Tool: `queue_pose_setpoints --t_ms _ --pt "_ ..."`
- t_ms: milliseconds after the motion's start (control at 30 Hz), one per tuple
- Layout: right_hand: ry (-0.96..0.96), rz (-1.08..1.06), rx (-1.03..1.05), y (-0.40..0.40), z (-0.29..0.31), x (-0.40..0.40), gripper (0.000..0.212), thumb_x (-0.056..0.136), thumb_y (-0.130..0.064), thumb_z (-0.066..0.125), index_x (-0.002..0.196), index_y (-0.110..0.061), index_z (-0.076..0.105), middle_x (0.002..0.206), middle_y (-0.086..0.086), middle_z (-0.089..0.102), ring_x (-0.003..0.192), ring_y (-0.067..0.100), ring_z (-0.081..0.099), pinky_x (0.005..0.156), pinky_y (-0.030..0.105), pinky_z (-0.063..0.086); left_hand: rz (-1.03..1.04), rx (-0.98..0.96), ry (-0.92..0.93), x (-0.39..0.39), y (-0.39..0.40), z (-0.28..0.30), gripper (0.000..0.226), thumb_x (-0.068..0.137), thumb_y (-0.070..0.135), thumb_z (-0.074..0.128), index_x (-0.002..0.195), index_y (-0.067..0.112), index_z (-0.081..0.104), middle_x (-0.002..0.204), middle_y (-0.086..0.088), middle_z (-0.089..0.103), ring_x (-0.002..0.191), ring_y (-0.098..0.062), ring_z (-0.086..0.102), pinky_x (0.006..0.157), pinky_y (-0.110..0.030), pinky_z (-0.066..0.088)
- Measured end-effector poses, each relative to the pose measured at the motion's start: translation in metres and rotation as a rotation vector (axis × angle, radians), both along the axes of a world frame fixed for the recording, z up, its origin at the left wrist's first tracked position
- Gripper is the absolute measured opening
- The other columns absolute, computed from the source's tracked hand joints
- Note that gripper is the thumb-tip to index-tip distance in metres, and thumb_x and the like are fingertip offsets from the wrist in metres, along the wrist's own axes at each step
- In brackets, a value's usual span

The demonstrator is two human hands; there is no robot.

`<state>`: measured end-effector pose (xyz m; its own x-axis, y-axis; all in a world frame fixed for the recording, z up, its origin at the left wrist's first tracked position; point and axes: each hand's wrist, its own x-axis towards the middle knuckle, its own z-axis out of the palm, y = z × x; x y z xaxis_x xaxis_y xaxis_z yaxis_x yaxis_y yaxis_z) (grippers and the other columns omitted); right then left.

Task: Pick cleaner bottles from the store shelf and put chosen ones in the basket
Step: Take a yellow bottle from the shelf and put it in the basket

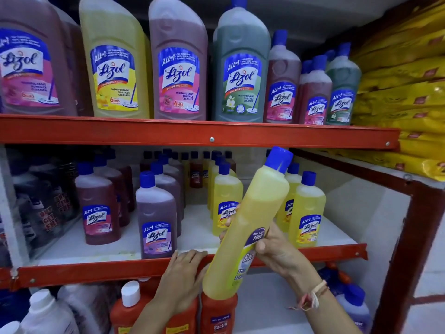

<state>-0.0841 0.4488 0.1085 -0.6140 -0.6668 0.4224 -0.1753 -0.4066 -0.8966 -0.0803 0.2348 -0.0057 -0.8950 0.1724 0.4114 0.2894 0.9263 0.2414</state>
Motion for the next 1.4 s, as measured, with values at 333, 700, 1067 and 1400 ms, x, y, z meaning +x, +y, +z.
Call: queue_pose_setpoints --t_ms 333,700,1067,1400 --pt "0.066 -0.398 0.225 0.014 -0.007 0.022 0.050 0.053 -0.009 0.088 0.099 -0.014 0.069 0.097 0.011 0.078 0.091 0.026 0.073 0.071 0.029 0.059 -0.381 0.875 0.047 0.051 0.052 0.128 0.054 0.069 0.082 0.044 0.113 0.053 0.055 0.149 0.018 0.029 0.132 0.003 0.030 0.103 -0.030 0.034" --pt "0.079 -0.326 0.332 0.016 -0.062 0.038 0.075 0.072 -0.005 0.080 0.134 -0.024 0.042 0.127 0.000 0.065 0.116 0.018 0.063 0.091 0.030 0.054 -0.324 1.012 -0.027 0.064 0.059 0.111 0.042 0.049 0.014 0.093 0.086 0.015 0.074 0.108 -0.010 0.069 0.096 -0.012 0.066 0.078 -0.025 0.054" --pt "-0.047 -0.382 0.600 0.047 -0.164 0.074 0.043 0.069 -0.010 0.081 0.108 -0.018 0.066 0.101 -0.006 0.074 0.097 0.009 0.068 0.086 0.026 0.055 -0.179 1.004 -0.222 0.097 0.077 -0.010 0.049 0.039 0.012 0.095 0.084 0.014 0.076 0.122 0.001 0.056 0.101 -0.011 0.062 0.075 -0.017 0.050" --pt "-0.047 -0.377 0.978 0.064 -0.299 0.102 0.069 0.058 -0.047 0.073 0.112 -0.006 0.060 0.105 0.011 0.070 0.097 0.026 0.065 0.087 0.044 0.051 0.037 1.019 -0.479 0.129 0.097 -0.174 0.056 0.031 0.028 0.094 0.083 0.029 0.074 0.114 0.004 0.064 0.097 -0.010 0.065 0.081 -0.027 0.053"
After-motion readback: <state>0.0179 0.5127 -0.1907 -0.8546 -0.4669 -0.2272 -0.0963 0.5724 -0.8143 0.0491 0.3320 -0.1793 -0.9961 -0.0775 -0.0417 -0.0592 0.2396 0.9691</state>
